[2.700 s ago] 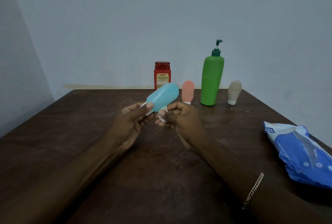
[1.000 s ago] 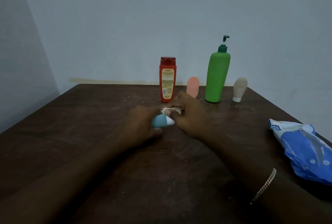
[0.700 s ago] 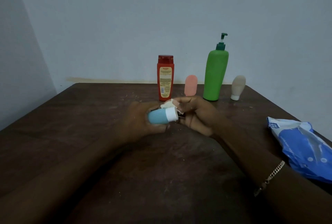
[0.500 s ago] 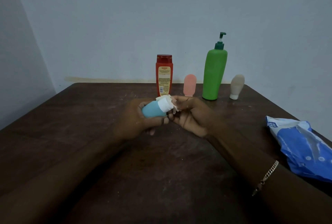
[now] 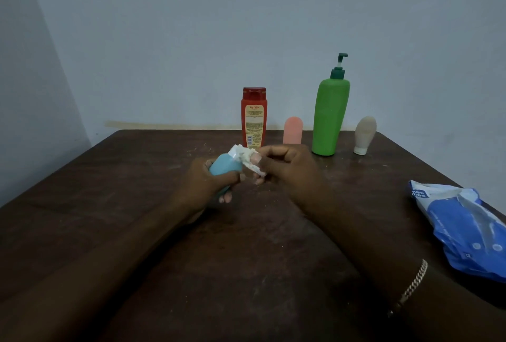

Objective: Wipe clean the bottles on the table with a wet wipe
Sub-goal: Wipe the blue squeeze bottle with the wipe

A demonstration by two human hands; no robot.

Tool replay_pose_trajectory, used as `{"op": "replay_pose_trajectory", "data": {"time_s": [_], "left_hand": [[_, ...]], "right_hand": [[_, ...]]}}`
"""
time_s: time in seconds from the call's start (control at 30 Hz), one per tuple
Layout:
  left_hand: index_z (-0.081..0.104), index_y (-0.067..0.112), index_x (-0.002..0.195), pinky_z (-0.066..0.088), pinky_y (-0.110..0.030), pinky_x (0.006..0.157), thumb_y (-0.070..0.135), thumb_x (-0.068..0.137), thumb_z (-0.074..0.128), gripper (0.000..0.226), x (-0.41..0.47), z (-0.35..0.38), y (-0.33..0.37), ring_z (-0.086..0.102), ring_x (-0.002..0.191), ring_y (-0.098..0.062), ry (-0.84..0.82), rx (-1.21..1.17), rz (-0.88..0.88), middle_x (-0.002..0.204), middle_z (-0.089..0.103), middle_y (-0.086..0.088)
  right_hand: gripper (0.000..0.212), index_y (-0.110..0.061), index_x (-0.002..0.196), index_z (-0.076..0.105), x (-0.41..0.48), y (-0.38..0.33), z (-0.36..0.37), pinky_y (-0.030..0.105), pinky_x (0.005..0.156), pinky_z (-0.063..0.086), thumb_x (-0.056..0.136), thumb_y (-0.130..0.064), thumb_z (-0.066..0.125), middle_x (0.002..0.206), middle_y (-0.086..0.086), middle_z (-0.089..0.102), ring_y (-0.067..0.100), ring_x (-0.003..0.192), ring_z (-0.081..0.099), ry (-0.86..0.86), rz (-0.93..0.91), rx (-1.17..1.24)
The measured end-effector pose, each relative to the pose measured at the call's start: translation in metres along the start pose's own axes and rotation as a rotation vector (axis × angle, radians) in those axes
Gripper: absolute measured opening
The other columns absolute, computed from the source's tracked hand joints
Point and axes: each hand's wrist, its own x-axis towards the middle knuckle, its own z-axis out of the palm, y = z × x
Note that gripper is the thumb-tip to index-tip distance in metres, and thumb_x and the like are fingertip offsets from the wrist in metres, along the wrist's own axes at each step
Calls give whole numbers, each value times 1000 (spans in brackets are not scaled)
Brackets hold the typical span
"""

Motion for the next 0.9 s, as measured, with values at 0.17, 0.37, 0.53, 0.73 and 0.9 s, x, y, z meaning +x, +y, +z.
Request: {"op": "replay_pose_trajectory", "data": {"time_s": [0.17,0.37,0.53,0.73,0.9], "left_hand": [[61,3,109,41,-21,42,16,88,68,26,2,2,-2,50,47,-11,-163,-169,-67,73,62,-8],[57,11,113,45,-22,46,22,70,73,47,-1,-11,8,52,52,-12,-179,-224,-17,72,61,-4],[57,28,112,58,-34,72,29,65,87,55,6,-17,-2,68,81,-20,-83,214,-3,96,69,-4],[51,37,89,49,-20,72,14,79,81,39,2,-12,5,59,88,-11,-188,393,32,96,60,7],[56,35,98,53,-17,65,17,78,82,37,2,-11,5,65,83,-12,-204,389,30,97,66,2]], "right_hand": [[17,-14,107,71,-4,2,3,21,69,50,91,-18,66,92,-3,65,6,80,58,72,-539,-720],[10,-17,95,65,0,7,-3,23,64,50,89,-25,67,87,-7,62,3,74,56,118,-429,-738],[16,-13,101,75,9,7,-20,41,73,61,85,-13,72,91,-1,74,16,79,71,145,-214,-349],[16,-10,100,76,5,3,-17,24,69,57,84,-12,74,88,-3,75,10,77,71,-88,-171,-395],[13,-15,94,78,7,2,-25,42,76,60,81,-14,75,83,-2,76,19,76,71,-121,-115,-447]]}}
